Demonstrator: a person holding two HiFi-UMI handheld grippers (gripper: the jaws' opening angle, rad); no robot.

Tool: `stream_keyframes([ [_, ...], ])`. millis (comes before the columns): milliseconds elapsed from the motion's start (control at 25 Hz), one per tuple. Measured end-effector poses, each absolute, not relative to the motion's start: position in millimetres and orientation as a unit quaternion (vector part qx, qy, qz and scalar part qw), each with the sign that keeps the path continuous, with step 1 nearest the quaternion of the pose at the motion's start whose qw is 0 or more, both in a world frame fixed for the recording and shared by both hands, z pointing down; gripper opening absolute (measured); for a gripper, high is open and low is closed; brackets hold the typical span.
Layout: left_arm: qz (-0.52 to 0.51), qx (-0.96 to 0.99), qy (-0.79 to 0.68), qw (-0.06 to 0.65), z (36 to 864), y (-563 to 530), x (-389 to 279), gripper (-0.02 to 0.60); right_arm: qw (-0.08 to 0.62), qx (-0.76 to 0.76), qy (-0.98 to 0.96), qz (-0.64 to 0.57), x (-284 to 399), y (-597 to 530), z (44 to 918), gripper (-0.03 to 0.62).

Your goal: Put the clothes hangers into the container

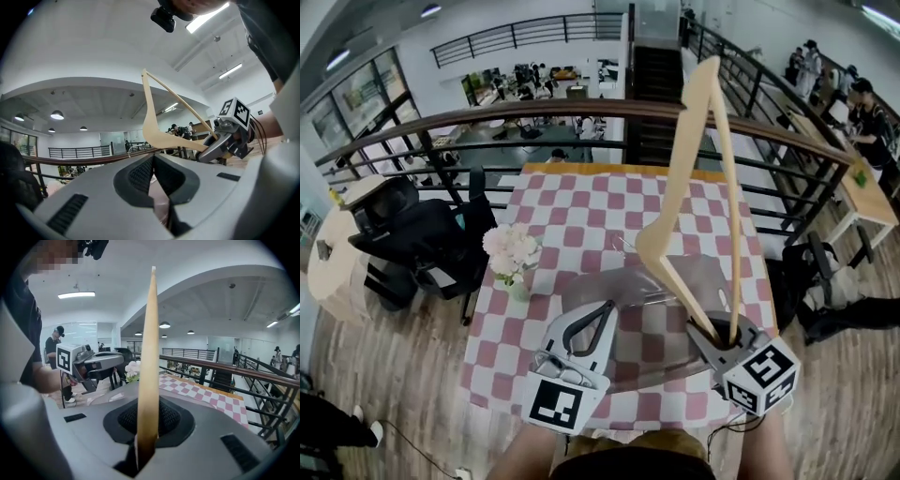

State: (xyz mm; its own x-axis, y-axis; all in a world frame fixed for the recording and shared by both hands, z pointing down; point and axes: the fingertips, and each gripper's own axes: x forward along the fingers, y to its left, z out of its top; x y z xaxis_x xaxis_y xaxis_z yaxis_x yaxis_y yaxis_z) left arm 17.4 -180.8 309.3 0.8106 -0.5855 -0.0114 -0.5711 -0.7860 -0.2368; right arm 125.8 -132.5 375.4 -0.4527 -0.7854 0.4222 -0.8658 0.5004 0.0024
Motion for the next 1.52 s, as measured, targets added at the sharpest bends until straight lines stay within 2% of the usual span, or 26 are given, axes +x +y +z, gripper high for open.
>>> stream_keyframes([
  [920, -0.066, -0.891, 0.440, 0.089, 325.2, -165.9, 21.2, 0.009, 0.273, 0.331, -0.899, 0.090, 128.2, -153.2, 417.4, 0.054],
  [1520, -0.049, -0.886, 0.456, 0.064, 333.0, -177.9, -7.5, 0.009, 0.405, 0.294, -0.856, 0.126, 133.5, -155.8, 468.8, 0.054],
])
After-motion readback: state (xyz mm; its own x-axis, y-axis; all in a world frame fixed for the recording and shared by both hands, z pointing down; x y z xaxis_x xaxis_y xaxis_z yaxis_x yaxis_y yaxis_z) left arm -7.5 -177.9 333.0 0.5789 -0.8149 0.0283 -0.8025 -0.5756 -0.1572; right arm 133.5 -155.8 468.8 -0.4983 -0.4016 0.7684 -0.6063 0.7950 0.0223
